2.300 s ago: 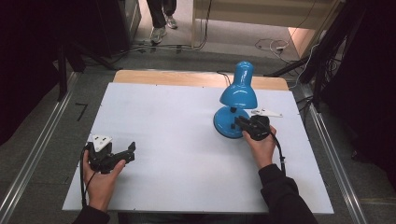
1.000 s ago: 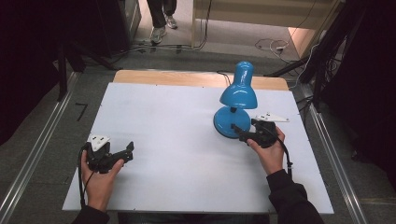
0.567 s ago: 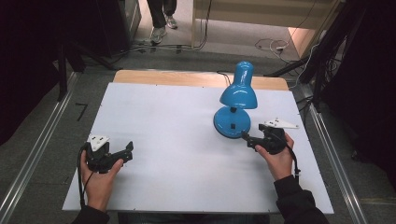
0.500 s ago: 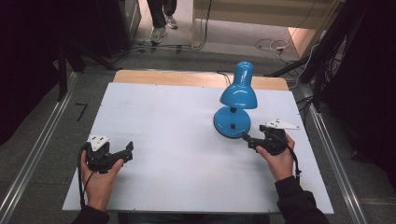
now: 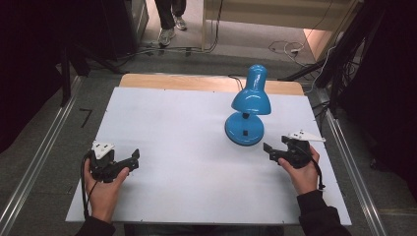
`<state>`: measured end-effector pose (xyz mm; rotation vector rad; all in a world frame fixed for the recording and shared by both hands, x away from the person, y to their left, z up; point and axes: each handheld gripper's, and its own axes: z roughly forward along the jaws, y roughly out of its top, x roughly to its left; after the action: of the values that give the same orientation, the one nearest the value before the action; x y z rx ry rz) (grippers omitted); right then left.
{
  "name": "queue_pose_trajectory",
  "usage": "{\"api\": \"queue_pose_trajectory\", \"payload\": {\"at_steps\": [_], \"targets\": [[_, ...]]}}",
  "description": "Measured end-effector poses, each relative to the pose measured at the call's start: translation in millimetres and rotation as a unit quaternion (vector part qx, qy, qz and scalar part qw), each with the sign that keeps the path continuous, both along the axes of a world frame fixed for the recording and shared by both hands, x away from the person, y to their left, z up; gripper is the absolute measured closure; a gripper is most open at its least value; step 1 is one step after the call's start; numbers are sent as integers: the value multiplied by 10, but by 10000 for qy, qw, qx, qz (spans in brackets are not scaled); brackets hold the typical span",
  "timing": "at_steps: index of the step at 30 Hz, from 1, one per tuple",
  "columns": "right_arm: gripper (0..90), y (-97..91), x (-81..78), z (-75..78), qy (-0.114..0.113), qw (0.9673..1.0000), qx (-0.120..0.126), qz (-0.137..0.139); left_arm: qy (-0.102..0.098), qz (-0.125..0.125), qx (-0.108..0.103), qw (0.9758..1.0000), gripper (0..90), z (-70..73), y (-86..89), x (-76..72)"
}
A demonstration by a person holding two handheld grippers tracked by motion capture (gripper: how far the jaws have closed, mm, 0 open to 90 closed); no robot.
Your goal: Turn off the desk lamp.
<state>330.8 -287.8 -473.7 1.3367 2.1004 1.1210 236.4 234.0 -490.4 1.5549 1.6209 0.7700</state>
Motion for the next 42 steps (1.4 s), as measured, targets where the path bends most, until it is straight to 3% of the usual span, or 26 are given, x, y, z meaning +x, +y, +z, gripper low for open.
{"api": "queue_pose_trajectory", "payload": {"at_steps": [42], "targets": [[160, -392, -321, 17, -32, 9996, -169, -244, -33, 28, -40, 10000, 71, 5, 26, -7]]}}
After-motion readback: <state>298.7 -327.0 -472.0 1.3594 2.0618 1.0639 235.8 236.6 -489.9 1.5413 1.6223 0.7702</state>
